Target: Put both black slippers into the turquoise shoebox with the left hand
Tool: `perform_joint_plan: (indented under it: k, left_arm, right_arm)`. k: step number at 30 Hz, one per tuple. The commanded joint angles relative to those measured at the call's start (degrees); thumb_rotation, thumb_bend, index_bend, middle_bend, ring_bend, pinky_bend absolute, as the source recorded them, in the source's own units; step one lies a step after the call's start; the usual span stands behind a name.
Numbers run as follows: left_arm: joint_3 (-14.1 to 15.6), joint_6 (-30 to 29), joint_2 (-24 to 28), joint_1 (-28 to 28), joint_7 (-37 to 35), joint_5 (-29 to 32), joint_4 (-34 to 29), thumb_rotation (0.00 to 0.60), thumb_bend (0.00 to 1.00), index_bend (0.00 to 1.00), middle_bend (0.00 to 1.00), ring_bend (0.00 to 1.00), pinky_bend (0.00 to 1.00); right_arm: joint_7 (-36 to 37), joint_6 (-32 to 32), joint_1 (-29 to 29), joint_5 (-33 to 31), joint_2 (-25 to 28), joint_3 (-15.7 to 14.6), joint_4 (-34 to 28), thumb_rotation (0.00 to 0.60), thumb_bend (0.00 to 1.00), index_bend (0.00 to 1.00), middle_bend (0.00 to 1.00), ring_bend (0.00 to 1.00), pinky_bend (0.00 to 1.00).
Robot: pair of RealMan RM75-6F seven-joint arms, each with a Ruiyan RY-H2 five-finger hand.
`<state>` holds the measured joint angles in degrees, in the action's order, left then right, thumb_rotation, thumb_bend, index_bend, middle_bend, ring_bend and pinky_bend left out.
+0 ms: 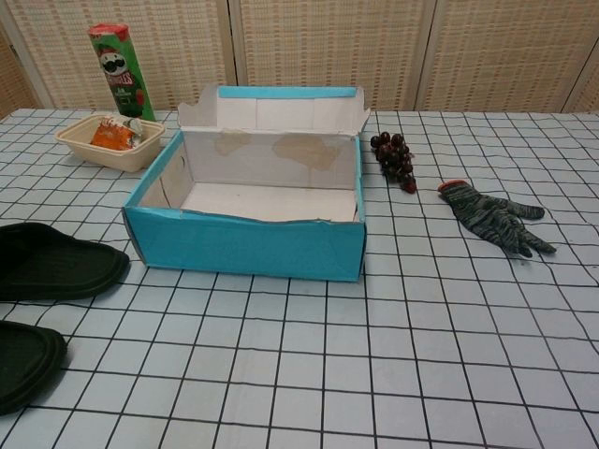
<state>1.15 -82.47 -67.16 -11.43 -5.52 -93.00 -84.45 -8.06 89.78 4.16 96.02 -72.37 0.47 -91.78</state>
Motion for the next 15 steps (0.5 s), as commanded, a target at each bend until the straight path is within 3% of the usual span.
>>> perform_joint_plan:
  k: [1,15]
  left_arm:
    - [0.3,0.2,0.1,-0.1,0.1,-0.4,-0.2,0.600,0.45,0.00,0.00,0.00,0.12]
    - [4.0,-0.1,3.3,1.2,-1.0,-3.8,-2.2,0.600,0.42,0.00,0.00,0.00,0.12]
  right_arm:
    - [0.2,-0.2,0.0,0.1,0.3,-0.2,-0.3,0.600,0.16,0.00,0.00,0.00,0.00]
    - [1.1,-0.7,-0.1,1.6,1.4,-1.5,-1.4,0.600,0.16,0.00,0.00,0.00,0.00]
